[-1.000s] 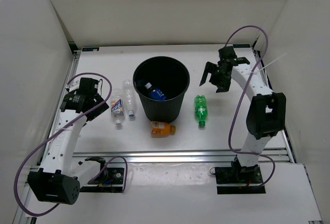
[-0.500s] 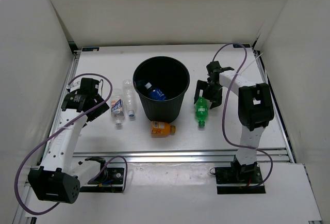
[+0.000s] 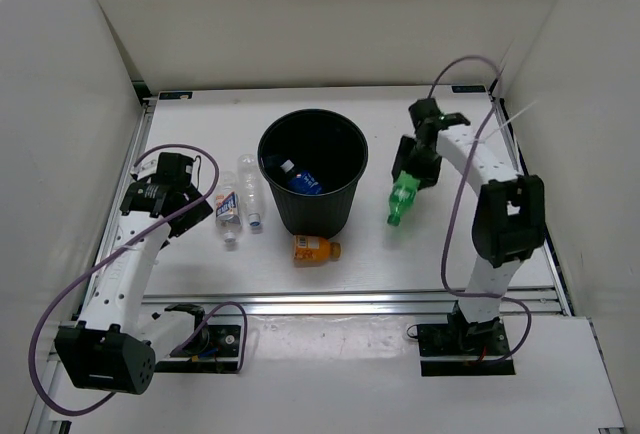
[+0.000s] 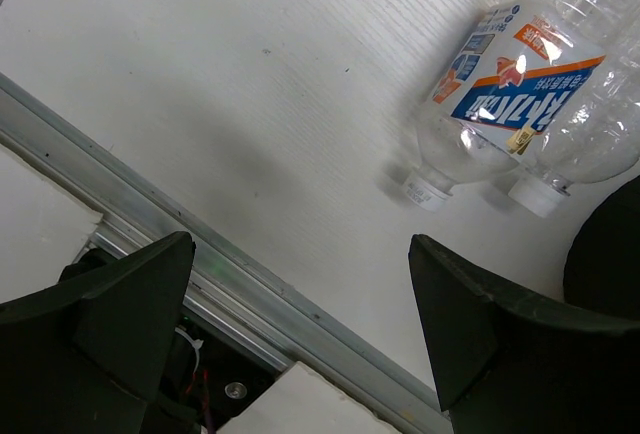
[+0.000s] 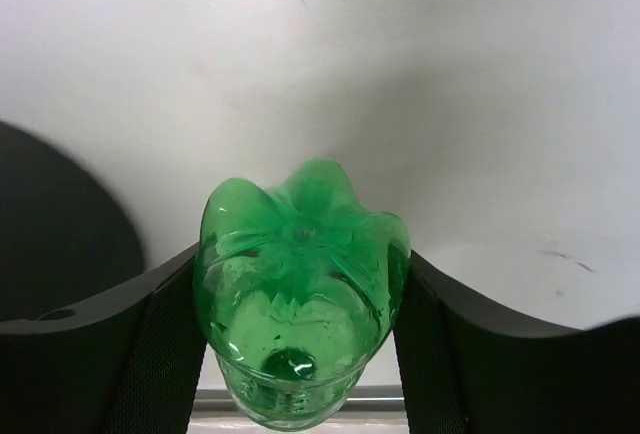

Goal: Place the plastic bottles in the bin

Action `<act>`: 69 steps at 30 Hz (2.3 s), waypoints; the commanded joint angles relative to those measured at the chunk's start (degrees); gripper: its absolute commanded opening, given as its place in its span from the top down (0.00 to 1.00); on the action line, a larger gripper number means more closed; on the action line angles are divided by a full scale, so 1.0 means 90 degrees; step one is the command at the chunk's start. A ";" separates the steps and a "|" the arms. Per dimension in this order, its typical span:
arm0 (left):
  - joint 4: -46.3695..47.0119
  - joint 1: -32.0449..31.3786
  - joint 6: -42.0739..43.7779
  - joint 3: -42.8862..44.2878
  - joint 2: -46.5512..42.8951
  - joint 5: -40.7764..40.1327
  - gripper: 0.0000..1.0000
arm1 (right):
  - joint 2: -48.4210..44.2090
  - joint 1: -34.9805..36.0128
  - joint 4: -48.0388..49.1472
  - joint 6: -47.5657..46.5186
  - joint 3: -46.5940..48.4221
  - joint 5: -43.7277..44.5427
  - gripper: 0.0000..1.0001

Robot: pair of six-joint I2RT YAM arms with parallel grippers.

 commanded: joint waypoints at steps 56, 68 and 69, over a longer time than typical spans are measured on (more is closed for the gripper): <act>0.3740 0.0037 0.0617 -0.0338 0.1743 0.1626 0.00 | -0.3244 -0.0185 -0.0006 0.1302 0.0563 -0.1342 0.00; 0.4150 0.0037 0.0392 -0.0202 0.3335 0.1626 0.00 | -0.3303 -0.0381 -0.0006 0.1165 0.0563 -0.1742 0.00; 0.4150 0.0037 0.0392 -0.0134 0.3510 0.1694 0.00 | -0.3303 -0.0381 -0.0006 0.1165 0.0563 -0.1743 0.00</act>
